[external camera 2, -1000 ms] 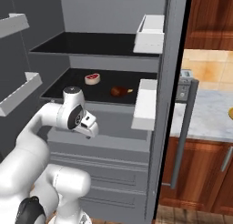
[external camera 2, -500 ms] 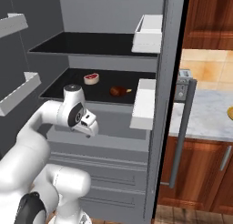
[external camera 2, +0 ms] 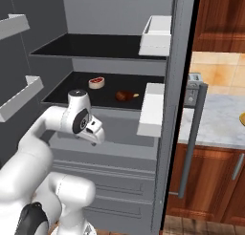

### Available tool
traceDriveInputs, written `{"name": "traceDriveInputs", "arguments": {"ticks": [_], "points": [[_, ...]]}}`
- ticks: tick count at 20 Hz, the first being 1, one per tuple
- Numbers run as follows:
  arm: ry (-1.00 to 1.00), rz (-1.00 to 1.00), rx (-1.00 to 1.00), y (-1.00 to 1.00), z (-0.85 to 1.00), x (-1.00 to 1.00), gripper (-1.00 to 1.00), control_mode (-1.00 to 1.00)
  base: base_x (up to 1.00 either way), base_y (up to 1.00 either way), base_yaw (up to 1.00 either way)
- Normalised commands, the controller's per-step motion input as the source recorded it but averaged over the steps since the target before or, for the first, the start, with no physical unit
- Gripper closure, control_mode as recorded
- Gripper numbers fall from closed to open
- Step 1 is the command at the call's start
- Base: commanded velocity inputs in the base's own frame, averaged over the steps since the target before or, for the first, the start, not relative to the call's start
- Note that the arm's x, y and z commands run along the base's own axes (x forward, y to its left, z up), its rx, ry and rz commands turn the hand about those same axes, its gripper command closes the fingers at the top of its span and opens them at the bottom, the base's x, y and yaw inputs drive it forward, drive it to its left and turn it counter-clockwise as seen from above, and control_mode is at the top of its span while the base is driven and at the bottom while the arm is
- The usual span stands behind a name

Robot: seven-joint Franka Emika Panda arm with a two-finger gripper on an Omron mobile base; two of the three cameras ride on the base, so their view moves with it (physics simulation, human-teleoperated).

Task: Place the steak on the counter behind the older steak on the same shelf of the fridge to maintain FIFO order. Close the fridge door when finished.

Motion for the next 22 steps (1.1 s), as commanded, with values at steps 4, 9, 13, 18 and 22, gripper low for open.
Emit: {"name": "traceDriveInputs", "arguments": {"ticks": [4, 9, 13, 18, 22], "points": [[-0.17, -0.22, 0.03, -0.53, -0.16, -0.72, -1.0, -1.0, 0.0, 0.0, 0.0], [-0.28, -0.25, 0.1, -1.0, 0.0, -0.9, -1.0, -1.0, 0.0, 0.0, 0.0], [-0.27, -0.26, 0.11, -1.0, 0.0, -0.77, -1.0, -1.0, 0.0, 0.0, 0.0], [-0.24, -0.28, 0.13, -1.0, 0.0, -0.74, -1.0, -1.0, 0.0, 0.0, 0.0], [-0.26, -0.24, 0.14, -1.0, 0.0, -0.76, -1.0, -1.0, 0.0, 0.0, 0.0]]}}
